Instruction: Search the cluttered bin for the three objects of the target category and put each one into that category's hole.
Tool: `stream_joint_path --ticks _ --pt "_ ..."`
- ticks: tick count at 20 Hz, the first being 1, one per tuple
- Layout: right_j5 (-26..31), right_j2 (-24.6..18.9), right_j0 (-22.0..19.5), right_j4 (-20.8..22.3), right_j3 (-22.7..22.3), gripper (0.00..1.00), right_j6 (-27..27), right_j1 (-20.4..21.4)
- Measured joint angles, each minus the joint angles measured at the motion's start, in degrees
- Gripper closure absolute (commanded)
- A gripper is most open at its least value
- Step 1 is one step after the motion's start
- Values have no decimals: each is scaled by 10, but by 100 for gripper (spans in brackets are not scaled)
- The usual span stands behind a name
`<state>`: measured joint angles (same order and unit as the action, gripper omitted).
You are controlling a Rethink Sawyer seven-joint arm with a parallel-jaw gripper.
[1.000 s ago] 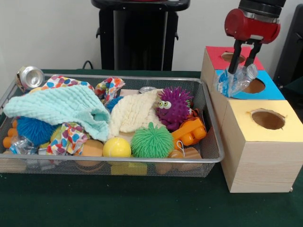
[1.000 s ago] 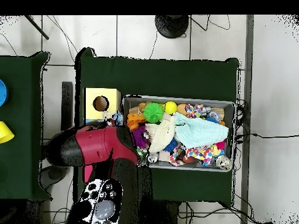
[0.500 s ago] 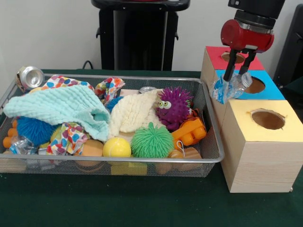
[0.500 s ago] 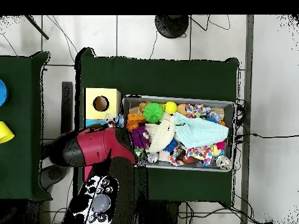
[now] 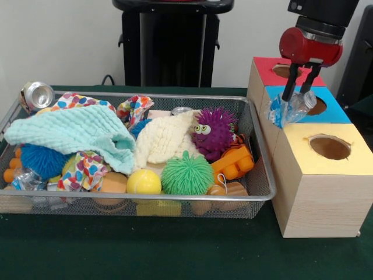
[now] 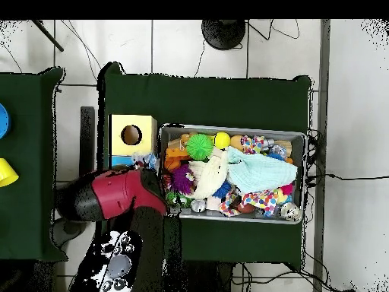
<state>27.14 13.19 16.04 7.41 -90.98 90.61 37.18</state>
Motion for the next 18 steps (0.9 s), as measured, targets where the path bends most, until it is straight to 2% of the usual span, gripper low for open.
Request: stream_joint_path --ticks 6,10,18 --pt "6 2 9 -27 0 100 0 9" --pt "30 6 17 -47 0 100 0 17" --pt "53 8 25 -61 0 100 0 22"
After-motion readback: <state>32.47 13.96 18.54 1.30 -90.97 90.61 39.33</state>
